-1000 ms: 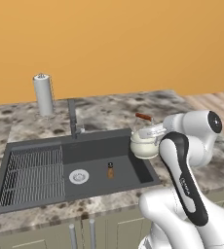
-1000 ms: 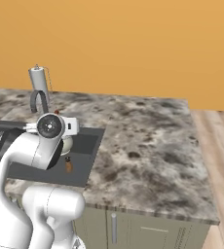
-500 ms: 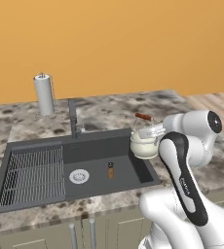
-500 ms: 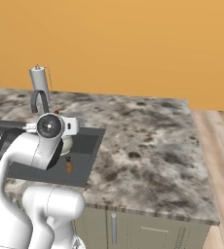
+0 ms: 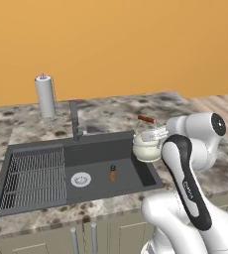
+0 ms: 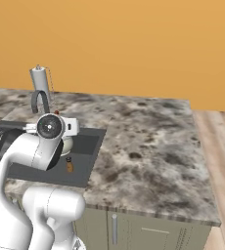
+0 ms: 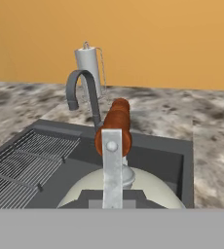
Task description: Open the cabinet, pick the kettle from the cabinet, and place it in the sink.
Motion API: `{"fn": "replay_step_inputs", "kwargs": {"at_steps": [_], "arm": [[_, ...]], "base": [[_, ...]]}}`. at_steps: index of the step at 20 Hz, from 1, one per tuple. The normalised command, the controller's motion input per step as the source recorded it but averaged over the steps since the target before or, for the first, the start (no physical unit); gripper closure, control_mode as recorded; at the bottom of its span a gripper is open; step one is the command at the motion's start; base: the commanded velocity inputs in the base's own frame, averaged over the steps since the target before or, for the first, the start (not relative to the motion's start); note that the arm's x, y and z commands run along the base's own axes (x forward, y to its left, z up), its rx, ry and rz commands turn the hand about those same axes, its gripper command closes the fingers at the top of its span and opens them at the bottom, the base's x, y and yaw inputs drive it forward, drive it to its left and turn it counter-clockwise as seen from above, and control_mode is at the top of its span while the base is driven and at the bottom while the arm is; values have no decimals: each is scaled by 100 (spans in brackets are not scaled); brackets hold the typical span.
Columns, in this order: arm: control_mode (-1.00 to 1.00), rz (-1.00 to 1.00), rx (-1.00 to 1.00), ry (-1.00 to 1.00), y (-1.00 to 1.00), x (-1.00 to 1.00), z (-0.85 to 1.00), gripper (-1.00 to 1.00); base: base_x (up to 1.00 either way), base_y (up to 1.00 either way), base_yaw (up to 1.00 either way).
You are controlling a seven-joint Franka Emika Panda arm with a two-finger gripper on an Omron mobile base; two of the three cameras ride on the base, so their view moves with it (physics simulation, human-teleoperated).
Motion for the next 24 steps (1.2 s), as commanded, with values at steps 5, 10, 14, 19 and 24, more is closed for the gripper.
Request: {"fn": "replay_step_inputs", "kwargs": {"at_steps": [5, 10, 14, 19, 24], "arm": [[100, 0, 0, 0, 0, 0, 0, 100], [-100, 0, 0, 0, 0, 0, 0, 100], [-100, 0, 0, 0, 0, 0, 0, 100], [-100, 0, 0, 0, 0, 0, 0, 100], [-100, 0, 1, 0, -1, -1, 0, 100]], "base": [[0, 0, 0], [0, 0, 0], [0, 0, 0], [0, 0, 0], [0, 0, 0]]}}
